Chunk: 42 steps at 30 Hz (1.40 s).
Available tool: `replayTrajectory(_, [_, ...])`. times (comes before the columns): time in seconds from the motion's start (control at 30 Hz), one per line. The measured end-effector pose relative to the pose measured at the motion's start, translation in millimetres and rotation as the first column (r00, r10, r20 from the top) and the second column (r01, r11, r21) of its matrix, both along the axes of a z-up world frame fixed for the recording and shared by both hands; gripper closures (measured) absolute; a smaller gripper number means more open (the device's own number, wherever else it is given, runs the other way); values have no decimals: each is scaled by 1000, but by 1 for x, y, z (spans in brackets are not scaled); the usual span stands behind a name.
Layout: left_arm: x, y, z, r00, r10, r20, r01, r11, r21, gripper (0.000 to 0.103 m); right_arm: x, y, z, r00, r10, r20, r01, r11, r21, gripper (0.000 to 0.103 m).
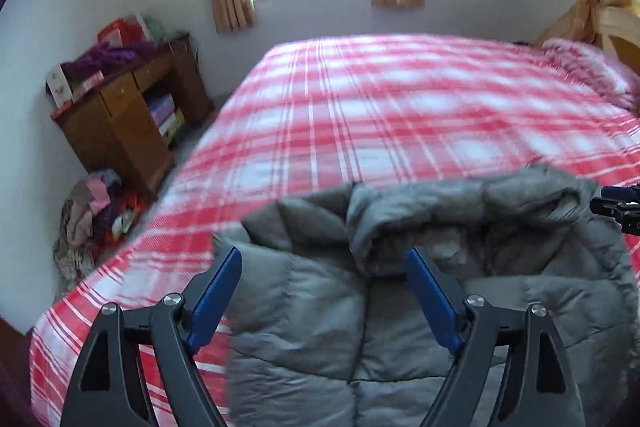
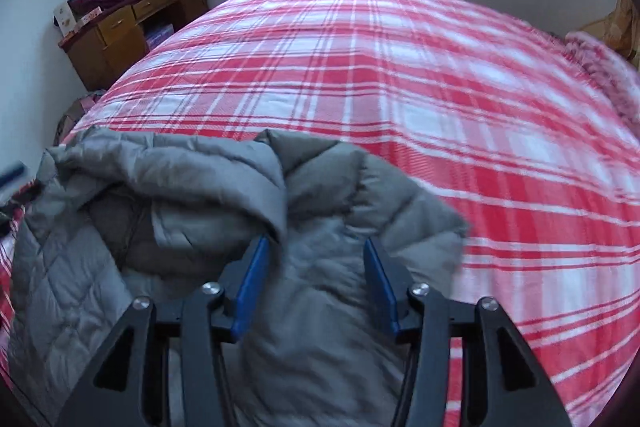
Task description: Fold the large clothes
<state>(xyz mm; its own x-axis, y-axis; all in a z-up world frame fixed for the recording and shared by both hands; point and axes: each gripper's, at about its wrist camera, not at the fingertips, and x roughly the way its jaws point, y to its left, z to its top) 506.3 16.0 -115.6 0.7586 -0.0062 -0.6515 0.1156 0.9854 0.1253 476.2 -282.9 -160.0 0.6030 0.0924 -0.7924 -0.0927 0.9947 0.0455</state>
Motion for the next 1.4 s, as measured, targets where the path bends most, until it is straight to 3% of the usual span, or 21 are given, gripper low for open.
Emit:
replayTrajectory(0.17, [31, -12, 27, 996, 66, 62, -65, 998, -19, 19, -10, -7, 37, 996, -42, 75, 41, 999, 19, 51])
replayTrajectory(0.27, [60, -25, 19, 993, 115, 20, -113, 989, -98, 19, 3, 7, 57, 991, -55, 126, 42, 994, 101, 52])
replayTrajectory(0.33, [70, -37, 6, 988, 151, 26, -149, 986, -74, 19, 16, 23, 59, 986, -59, 158, 38, 991, 132, 52])
replayTrajectory(0.5, [81, -49, -54, 986, 162, -46, -162, 987, 13, 18, 41, 62, 21, 989, -28, 142, 9, 991, 134, 52])
replayTrajectory(0.63, [85, -38, -86, 979, 171, -115, -174, 985, -17, 18, 44, 68, -15, 996, -18, 88, 7, 992, 127, 52])
replayTrajectory(1.17, [93, -39, -110, 973, 184, -136, -189, 982, -22, 12, 42, 62, -45, 996, -7, 84, -4, 992, 129, 52])
replayTrajectory(1.4, [93, -42, -112, 972, 196, -132, -196, 980, 6, 9, 45, 69, -48, 997, -8, 79, 2, 997, 76, 52])
